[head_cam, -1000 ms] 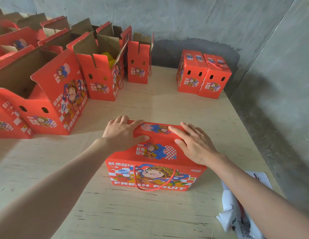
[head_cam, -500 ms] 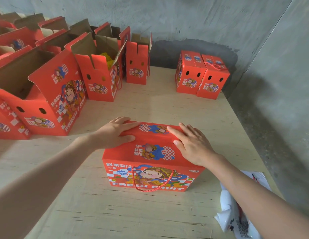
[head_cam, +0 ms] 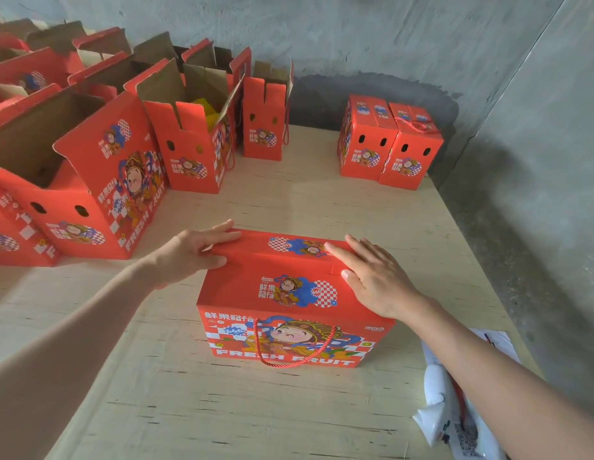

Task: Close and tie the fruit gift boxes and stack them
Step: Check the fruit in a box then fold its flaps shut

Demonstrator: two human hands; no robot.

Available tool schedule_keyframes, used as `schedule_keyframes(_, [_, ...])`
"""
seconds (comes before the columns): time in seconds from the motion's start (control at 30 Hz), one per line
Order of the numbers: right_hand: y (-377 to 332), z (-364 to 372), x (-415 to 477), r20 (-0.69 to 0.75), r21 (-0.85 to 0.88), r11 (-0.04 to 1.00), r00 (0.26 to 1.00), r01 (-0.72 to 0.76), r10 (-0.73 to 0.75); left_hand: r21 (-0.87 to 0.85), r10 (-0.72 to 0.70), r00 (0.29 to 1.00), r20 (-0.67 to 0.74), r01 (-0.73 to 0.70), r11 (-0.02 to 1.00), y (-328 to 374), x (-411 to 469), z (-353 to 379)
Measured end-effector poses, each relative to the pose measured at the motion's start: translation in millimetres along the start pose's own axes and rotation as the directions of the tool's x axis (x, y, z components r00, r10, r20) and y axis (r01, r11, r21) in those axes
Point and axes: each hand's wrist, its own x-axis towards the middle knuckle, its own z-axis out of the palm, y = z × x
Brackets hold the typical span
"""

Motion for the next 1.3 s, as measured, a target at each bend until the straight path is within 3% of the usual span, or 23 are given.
schedule_keyframes(0.1, [0,0,1,-0.003,-0.003,1.000,1.000,0.002,-0.002,-0.212,0.017,1.000,-0.024,-0.022,0.977,-7,-3,7])
schedule_keyframes(0.23, [1,0,0,-0.001,0.002,1.000,1.000,0.006,-0.006,-0.574,-0.050,0.997,-0.060,0.007,0.819,-17,-6,15])
schedule_keyframes(0.33, [-1,1,-1,-0.006,0.007,1.000,1.000,-0.009,0.009,-0.670,-0.091,0.986,-0.143,-0.028,0.742,-20,-9,24])
schedule_keyframes(0.47, [-6,1,0,-0.034,0.004,0.999,0.999,-0.041,0.041,-0.544,-0.093,0.934,-0.344,-0.118,0.831,-17,-15,32])
schedule_keyframes(0.57, [-15,-2,2,-0.048,0.021,0.997,0.995,-0.081,0.081,-0.381,-0.104,0.879,-0.466,-0.093,0.920,-13,-18,36])
schedule_keyframes(0.67, [-40,0,14,-0.112,0.077,0.994,0.990,-0.079,0.087,-0.449,-0.201,0.804,-0.560,-0.092,0.889,-8,-19,45])
schedule_keyframes(0.83, [-80,12,28,-0.167,0.092,0.996,0.985,-0.024,0.039,-0.536,-0.309,0.715,-0.627,-0.108,0.837,-2,-23,59])
schedule_keyframes(1.07, [-115,20,45,-0.243,0.206,0.979,0.968,-0.010,0.061,-0.551,-0.433,0.624,-0.650,0.006,0.835,5,-21,62])
schedule_keyframes(1.23, [-115,23,45,-0.257,0.201,0.979,0.965,-0.001,0.054,-0.496,-0.362,0.675,-0.643,-0.006,0.868,1,-29,60])
schedule_keyframes(1.3, [-115,23,45,-0.245,0.196,0.981,0.969,0.013,0.036,-0.514,-0.403,0.650,-0.645,0.021,0.857,2,-27,58])
